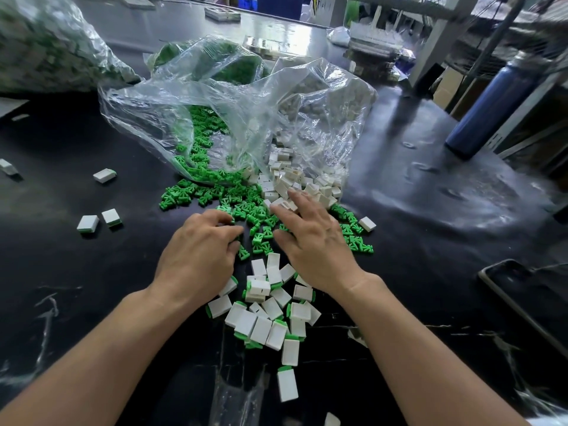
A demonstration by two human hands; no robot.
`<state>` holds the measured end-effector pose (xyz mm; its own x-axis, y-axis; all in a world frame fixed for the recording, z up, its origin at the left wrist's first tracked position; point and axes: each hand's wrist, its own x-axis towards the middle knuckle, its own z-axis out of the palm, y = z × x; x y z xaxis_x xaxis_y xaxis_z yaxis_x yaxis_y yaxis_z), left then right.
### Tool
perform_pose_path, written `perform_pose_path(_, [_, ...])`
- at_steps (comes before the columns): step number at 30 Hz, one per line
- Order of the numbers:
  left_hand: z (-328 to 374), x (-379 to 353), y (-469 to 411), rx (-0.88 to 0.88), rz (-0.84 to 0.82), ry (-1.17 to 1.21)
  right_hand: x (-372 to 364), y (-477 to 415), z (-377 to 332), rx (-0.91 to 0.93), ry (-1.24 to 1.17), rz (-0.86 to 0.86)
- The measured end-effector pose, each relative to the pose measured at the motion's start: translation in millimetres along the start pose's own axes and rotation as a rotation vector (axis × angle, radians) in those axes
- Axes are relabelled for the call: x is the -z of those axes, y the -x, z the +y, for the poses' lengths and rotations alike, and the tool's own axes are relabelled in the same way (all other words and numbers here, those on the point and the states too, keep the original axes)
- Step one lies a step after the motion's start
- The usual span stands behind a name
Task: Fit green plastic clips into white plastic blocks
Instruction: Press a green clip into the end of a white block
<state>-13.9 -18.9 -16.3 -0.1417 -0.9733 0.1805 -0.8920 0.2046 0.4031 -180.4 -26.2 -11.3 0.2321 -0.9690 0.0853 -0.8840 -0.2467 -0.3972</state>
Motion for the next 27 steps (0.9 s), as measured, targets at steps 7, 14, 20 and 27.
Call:
perform_pose_path(7, [1.8, 4.9, 2.1, 0.006, 0.069, 0.105, -3.9, -2.6, 5.5, -0.045, -0.063, 0.052])
perform_pose_path(14, [0.5, 10.3, 0.7, 0.013, 0.116, 0.204, 11.5, 4.4, 4.2, -0.1, -0.315, 0.445])
perform_pose_path(20, [2.9, 14.6, -0.5, 0.197, 0.096, 0.616, 17.4, 9.8, 3.1, -0.195, -0.615, 0.424])
perform_pose_path(27, [22.1, 36.1, 11.4, 0.247, -0.242, 1.338, 14.8, 18.8, -12.6, -0.112, -1.11, 0.185])
